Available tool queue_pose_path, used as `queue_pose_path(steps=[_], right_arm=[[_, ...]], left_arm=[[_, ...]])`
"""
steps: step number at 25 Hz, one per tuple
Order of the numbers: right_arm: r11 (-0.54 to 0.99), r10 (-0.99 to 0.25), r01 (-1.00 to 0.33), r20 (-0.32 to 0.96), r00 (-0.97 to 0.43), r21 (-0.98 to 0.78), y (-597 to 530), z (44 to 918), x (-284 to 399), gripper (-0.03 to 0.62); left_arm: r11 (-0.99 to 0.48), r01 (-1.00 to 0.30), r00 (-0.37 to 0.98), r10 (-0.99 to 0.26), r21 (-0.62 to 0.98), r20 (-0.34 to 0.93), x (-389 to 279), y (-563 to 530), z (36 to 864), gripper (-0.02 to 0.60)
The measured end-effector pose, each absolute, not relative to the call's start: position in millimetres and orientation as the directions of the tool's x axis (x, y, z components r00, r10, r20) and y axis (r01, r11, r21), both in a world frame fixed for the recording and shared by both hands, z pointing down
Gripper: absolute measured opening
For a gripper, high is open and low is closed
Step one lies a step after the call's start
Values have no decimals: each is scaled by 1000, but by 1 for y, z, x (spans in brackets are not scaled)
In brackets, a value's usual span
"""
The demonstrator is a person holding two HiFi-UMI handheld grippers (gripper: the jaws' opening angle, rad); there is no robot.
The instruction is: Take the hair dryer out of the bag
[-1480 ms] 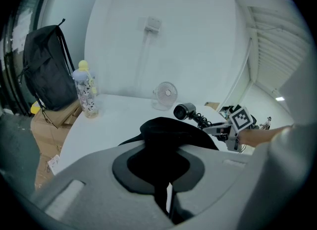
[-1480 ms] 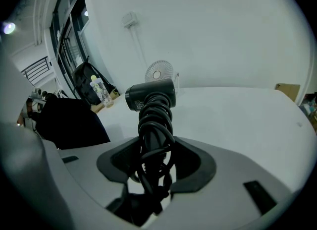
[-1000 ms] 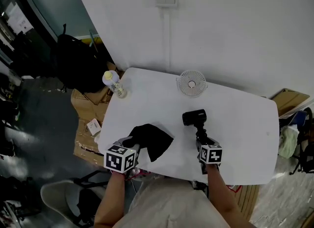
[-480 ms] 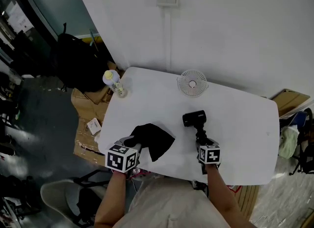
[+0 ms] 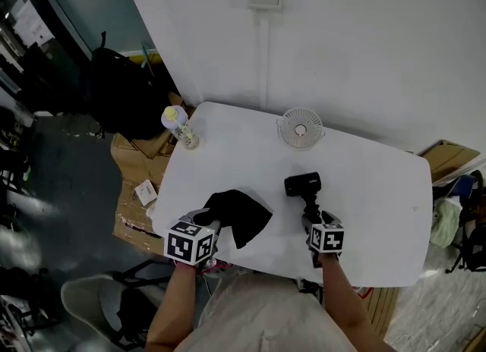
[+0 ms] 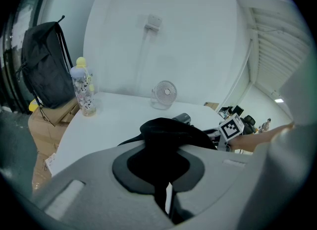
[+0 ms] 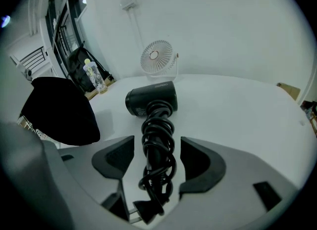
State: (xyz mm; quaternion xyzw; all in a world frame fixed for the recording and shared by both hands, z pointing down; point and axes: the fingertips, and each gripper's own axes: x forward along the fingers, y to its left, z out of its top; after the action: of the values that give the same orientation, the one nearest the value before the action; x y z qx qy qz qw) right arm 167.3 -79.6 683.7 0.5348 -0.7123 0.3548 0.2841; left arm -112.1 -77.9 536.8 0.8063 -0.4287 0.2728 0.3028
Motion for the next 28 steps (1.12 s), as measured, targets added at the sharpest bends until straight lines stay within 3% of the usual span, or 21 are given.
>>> queue_pose_path(steps=[26,27,28], right_arm=[[315,-749,-901,505,-430,-299,-100,553,141,302],[325,-755,-893,483,-443,-312,-99,548,140,302],[333,-760,-886,464,-454,-321,-98,543,138,302]], left_arm=[[-491,-845,505,-602,213,618,-93,-98,526,21],[-499,-841,508,-592,210,626,-91,-97,532,27],[-505,-838,509,-583,208,634,-89,-96,537,96]])
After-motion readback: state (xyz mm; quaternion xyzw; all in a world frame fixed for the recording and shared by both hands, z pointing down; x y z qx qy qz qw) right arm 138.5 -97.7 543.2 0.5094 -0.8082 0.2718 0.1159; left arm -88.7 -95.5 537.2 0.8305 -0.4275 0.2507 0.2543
